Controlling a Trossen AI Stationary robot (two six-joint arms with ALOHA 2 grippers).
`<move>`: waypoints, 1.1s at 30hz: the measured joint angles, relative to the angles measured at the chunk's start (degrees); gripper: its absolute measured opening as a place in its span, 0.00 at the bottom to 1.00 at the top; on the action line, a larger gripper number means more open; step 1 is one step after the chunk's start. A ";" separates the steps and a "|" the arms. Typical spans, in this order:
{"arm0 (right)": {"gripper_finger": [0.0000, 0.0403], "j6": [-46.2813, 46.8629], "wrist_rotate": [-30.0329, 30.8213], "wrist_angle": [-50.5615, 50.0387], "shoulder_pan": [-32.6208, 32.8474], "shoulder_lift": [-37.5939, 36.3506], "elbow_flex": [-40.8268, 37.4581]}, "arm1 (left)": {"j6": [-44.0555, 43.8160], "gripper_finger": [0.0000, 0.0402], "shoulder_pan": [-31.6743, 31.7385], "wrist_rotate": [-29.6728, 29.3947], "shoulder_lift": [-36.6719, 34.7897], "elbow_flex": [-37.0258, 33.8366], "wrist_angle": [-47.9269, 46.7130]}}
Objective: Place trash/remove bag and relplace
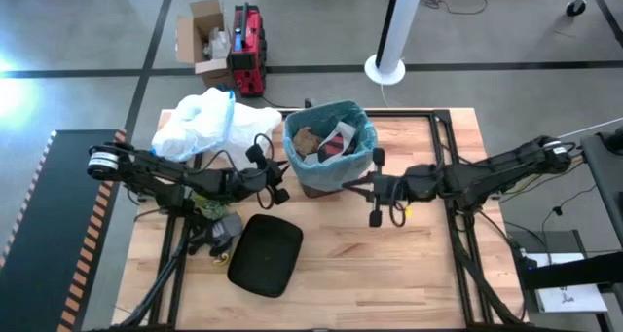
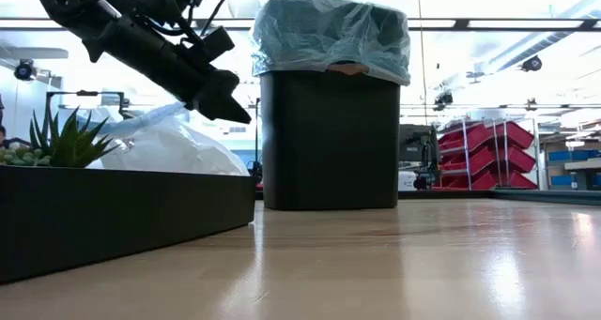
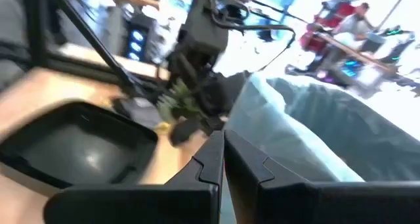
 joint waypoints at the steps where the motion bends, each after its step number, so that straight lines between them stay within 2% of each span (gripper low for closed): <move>1: 0.00 -0.69 2.05 -0.46 1.15 0.00 -0.12 | 0.00 0.11 -0.16 0.00 0.00 0.00 -0.02; 4: 0.01 2.55 3.97 0.46 4.36 0.22 -0.59 | 0.02 0.11 -0.95 -0.16 -0.15 0.00 -0.08; 8: 0.09 12.95 6.13 -0.11 7.45 0.48 -4.69 | 0.24 0.11 -2.16 -0.44 -0.74 0.00 0.07; 12: 0.20 24.87 13.09 4.57 9.34 0.88 -11.50 | 0.24 0.11 -3.75 -0.64 -1.57 0.00 -0.14; 14: 0.24 30.38 16.45 11.05 9.88 2.05 -15.28 | -0.02 0.11 -4.90 -0.65 -2.05 0.00 -0.20; 18: 0.30 38.60 19.43 27.65 9.79 7.12 -23.24 | -2.13 0.11 -7.21 -0.67 -2.60 0.00 -0.61; 23: 0.33 40.82 23.54 51.71 9.69 19.18 -29.43 | -4.02 0.11 -9.85 -0.63 -2.31 0.00 -0.86; 26: 0.33 40.79 26.16 64.55 8.62 27.29 -30.59 | -4.04 0.11 -11.00 -0.63 -2.15 0.00 -0.72; 29: 0.32 40.75 26.19 75.09 6.81 34.95 -29.46 | -4.04 0.11 -11.44 -0.60 -2.11 0.00 -0.88; 33: 0.31 40.44 22.92 83.82 4.35 42.84 -25.61 | -4.04 0.11 -11.51 -0.59 -2.08 0.00 -0.82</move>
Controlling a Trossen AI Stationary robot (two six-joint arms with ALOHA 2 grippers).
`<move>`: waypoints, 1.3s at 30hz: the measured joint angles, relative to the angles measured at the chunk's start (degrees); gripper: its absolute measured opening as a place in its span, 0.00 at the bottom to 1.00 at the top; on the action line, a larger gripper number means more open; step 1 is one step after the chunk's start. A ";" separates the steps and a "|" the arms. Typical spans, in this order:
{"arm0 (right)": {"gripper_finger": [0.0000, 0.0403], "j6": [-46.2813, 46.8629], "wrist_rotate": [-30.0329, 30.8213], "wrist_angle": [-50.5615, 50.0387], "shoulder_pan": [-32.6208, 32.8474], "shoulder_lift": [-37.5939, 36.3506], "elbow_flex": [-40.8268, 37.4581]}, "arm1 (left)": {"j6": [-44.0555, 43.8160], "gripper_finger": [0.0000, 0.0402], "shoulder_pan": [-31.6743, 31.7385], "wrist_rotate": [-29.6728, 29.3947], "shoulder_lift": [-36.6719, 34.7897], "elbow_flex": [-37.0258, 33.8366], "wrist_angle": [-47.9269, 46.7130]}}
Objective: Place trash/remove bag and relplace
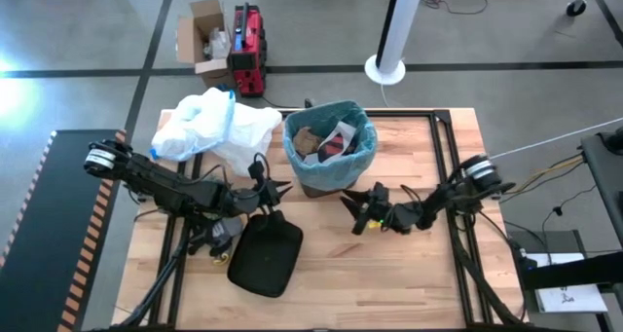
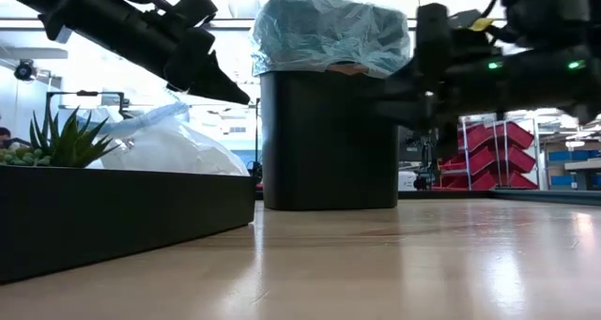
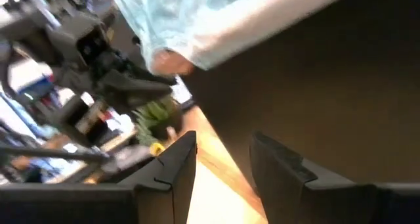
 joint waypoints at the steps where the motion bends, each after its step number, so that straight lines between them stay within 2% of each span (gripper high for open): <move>1: 0.31 -0.10 0.22 -0.22 -0.36 0.78 1.08 | 0.00 0.11 0.00 0.00 0.00 0.00 -0.05; 4: 0.32 -0.31 0.20 -0.05 -1.49 1.18 2.50 | 0.00 0.11 -0.01 0.00 0.00 0.00 -0.09; 8: 0.38 -2.04 -6.38 -0.19 -2.10 -0.69 3.26 | 0.00 0.11 -0.24 0.01 0.00 0.00 -0.23; 15: 0.50 -5.75 -5.87 -0.36 -2.46 -5.01 3.07 | 0.33 0.11 -0.22 0.05 0.00 0.00 -0.27; 21: 0.52 -0.35 -5.63 -0.98 -4.47 -4.54 3.13 | 0.27 0.11 -0.24 0.07 0.00 0.00 -0.11; 28: 0.40 1.29 -5.67 -5.47 -5.57 -4.38 4.80 | 0.57 0.11 -0.24 0.11 0.02 0.00 0.35; 37: 0.06 -0.75 -5.61 -4.15 -5.56 -4.57 5.49 | 0.63 0.11 -0.24 0.11 0.02 0.00 0.37; 39: 0.02 -2.46 -5.62 -4.13 -5.56 -4.59 5.49 | 0.63 0.11 -0.24 0.11 0.02 0.00 0.36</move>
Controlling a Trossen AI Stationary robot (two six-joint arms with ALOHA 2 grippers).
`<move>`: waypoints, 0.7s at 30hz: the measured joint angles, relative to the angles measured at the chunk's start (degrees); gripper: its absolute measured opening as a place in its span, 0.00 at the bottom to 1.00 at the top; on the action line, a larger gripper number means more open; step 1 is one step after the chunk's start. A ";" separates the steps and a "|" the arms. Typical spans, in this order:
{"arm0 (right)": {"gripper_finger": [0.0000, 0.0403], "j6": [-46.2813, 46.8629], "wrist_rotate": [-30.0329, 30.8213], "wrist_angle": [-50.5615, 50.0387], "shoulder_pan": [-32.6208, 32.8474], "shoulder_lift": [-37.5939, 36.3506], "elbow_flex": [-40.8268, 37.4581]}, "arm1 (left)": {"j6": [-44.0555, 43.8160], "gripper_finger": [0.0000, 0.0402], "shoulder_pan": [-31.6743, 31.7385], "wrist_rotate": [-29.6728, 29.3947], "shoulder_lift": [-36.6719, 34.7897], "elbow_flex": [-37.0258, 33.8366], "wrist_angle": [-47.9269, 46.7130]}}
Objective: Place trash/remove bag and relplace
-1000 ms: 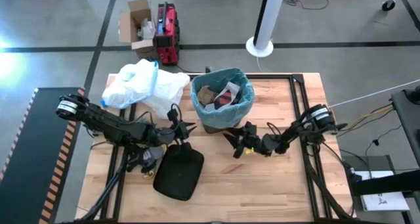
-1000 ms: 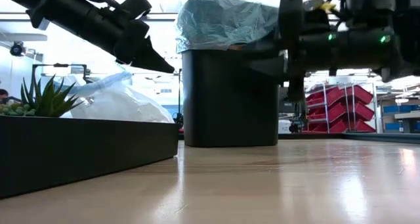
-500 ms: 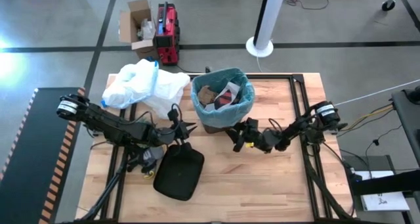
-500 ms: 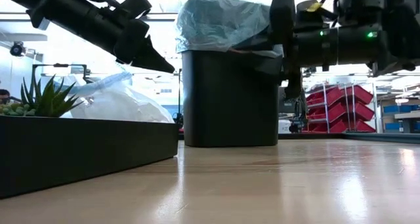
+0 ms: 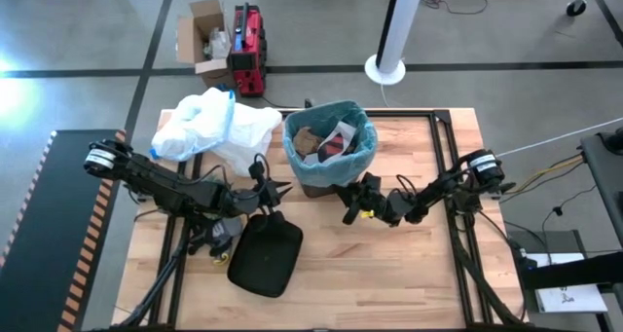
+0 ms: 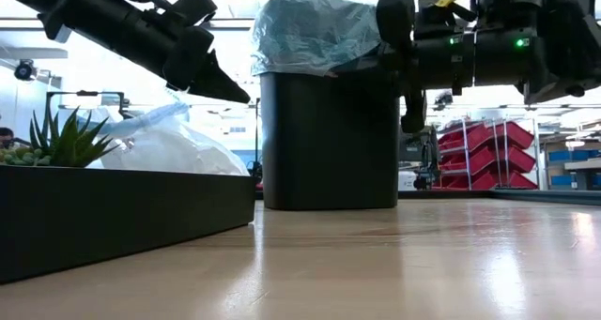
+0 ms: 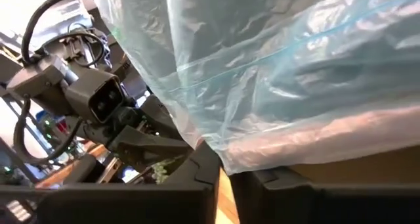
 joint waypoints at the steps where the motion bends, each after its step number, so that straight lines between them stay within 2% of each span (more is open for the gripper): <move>1: 0.01 -1.37 -0.21 0.01 0.03 -0.01 0.01 | 0.00 0.11 0.00 0.00 0.00 0.00 -0.01; 7: 0.00 -7.27 -7.50 -0.27 1.20 -1.95 -0.08 | 0.00 0.11 -0.02 0.00 0.00 0.00 0.00; 13: 0.00 -13.67 -12.37 -5.31 3.11 -8.34 -0.42 | 0.02 0.11 -0.02 -0.02 0.00 0.00 0.01; 21: 0.00 -17.84 -12.80 -17.07 4.17 -22.18 1.10 | 0.02 0.11 -0.02 -0.02 0.00 0.00 0.16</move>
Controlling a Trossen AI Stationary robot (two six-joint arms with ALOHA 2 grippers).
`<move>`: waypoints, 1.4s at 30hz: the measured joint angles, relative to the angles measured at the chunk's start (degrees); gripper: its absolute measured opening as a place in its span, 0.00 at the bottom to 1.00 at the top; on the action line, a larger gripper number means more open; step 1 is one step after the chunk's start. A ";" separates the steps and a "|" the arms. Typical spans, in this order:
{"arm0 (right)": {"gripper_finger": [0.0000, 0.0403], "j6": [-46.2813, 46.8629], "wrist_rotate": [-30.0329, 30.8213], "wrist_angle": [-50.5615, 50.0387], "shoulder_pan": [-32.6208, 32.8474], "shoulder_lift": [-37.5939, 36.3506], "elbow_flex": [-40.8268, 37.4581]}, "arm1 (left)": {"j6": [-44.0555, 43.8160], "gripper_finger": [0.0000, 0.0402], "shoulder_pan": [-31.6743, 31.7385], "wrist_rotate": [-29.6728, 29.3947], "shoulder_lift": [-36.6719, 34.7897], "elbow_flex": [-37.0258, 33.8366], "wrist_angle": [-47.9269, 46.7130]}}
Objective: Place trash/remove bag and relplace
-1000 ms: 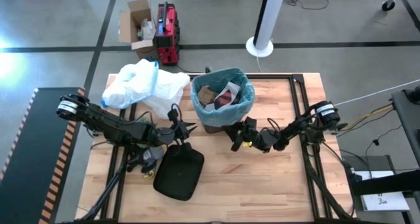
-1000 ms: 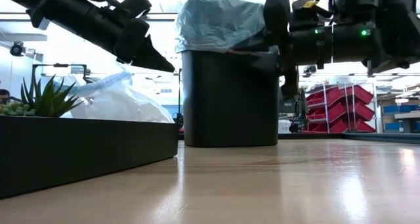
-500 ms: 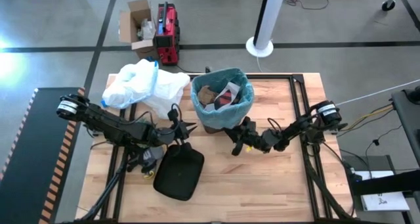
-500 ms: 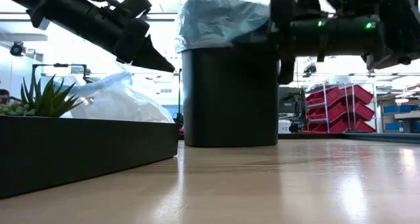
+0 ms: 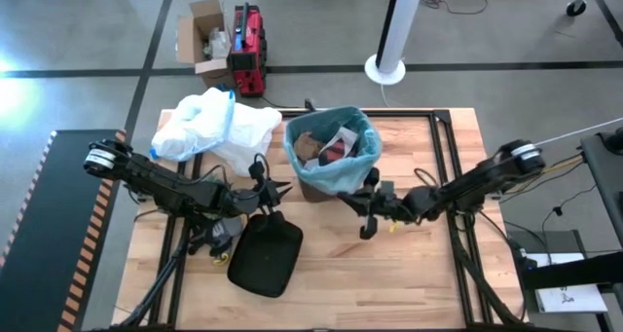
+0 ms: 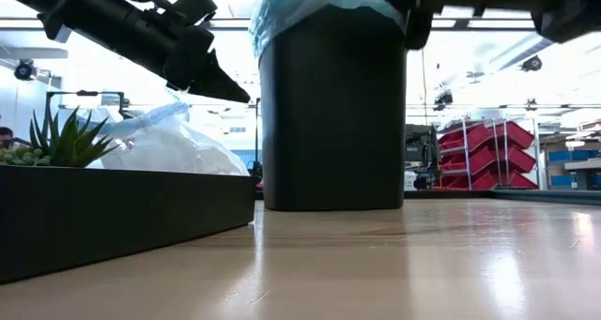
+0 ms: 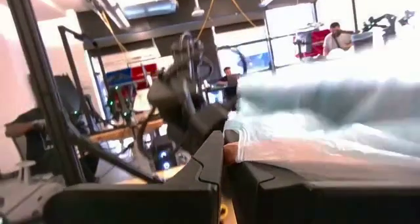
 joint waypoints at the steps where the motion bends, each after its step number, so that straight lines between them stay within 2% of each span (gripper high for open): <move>1: 0.00 -0.02 0.69 -1.88 0.00 -1.59 0.34 | 0.00 0.11 0.00 0.00 0.00 0.00 -0.03; 8: 0.00 -1.38 3.20 -13.24 -0.04 -11.45 3.37 | 0.00 0.11 0.00 0.00 0.00 0.00 -0.02; 14: 0.00 -7.37 5.77 -18.04 -0.13 -16.55 8.14 | 0.00 0.11 0.00 0.00 0.00 0.00 -0.02; 17: 0.00 -8.03 8.25 -25.93 -0.66 -18.38 11.79 | 0.00 0.11 0.00 -0.02 0.00 0.00 -0.01; 21: 0.00 -5.57 8.26 -34.72 -0.92 -18.67 14.25 | 0.00 0.11 0.00 -0.02 0.00 0.00 0.01; 33: 0.00 -12.85 8.25 -34.83 -2.93 -18.37 18.99 | 0.82 0.11 -0.26 -0.05 0.00 0.00 -0.02; 36: 0.00 -12.22 8.20 -36.12 -3.15 -18.37 19.45 | 1.67 0.11 -0.26 -1.67 0.00 0.00 0.08; 39: 0.00 -9.86 5.80 -37.22 -2.95 -18.05 19.28 | 1.79 0.11 -0.26 -4.55 -0.08 0.00 0.61; 42: 0.00 -4.40 1.50 -41.37 -1.55 -17.29 18.21 | 1.97 0.11 -0.25 -4.81 -0.34 0.00 0.36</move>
